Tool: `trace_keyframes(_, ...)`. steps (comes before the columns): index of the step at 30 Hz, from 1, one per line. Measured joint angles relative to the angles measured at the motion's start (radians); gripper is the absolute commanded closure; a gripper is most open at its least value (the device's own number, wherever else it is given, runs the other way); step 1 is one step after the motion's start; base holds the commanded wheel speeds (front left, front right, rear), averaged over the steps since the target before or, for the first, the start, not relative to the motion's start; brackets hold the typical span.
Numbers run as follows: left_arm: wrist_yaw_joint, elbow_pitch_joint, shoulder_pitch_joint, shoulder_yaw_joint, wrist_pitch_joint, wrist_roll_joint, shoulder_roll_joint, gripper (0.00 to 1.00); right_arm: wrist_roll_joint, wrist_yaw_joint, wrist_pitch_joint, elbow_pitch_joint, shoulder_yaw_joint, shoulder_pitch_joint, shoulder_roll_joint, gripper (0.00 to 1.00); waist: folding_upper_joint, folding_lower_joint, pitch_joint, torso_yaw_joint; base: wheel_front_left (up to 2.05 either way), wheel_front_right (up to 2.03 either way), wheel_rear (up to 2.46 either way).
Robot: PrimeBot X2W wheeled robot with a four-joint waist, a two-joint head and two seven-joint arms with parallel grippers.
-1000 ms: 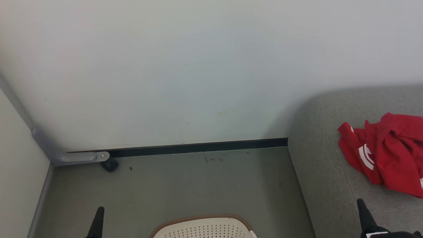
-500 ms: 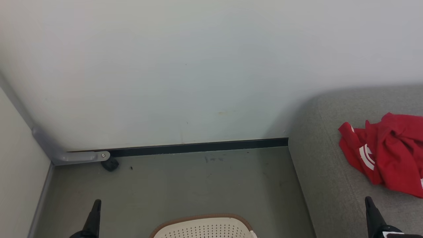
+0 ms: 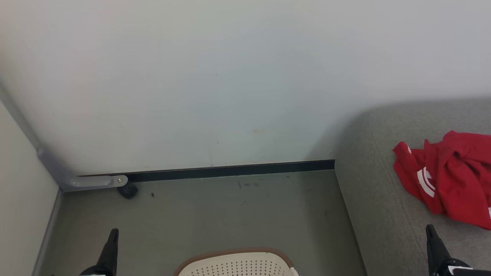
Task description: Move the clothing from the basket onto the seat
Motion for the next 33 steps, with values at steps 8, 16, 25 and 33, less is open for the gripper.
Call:
trace_keyframes(8, 0.0, 0.0, 0.0, 0.0, 0.0, 0.0, 0.0, 1.0, 0.001, 0.0, 0.0, 0.0, 0.0, 0.0, 0.0, 1.0, 0.0, 0.0, 0.0, 0.0, 0.0, 0.0, 0.0)
trace_keyframes(16, 0.0, 0.0, 0.0, 0.0, 0.0, -0.001, 0.0, 1.0, 0.001, 0.0, 0.0, 0.0, 0.0, 0.0, 0.0, 1.0, 0.0, 0.0, 0.0, 0.0, 0.0, 0.0, 0.0)
trace_keyframes(25, 0.0, 0.001, 0.0, 0.0, 0.0, -0.001, -0.001, 1.0, 0.001, 0.0, 0.0, 0.0, 0.0, 0.0, 0.0, 1.0, 0.0, 0.0, 0.0, 0.0, 0.0, 0.0, 0.0)
trace_keyframes(33, 0.0, 0.001, 0.0, 0.0, 0.0, -0.001, -0.001, 1.0, 0.001, 0.0, 0.0, 0.0, 0.0, 0.0, 0.0, 1.0, 0.0, 0.0001, 0.0, 0.0, 0.0, 0.0, 0.0)
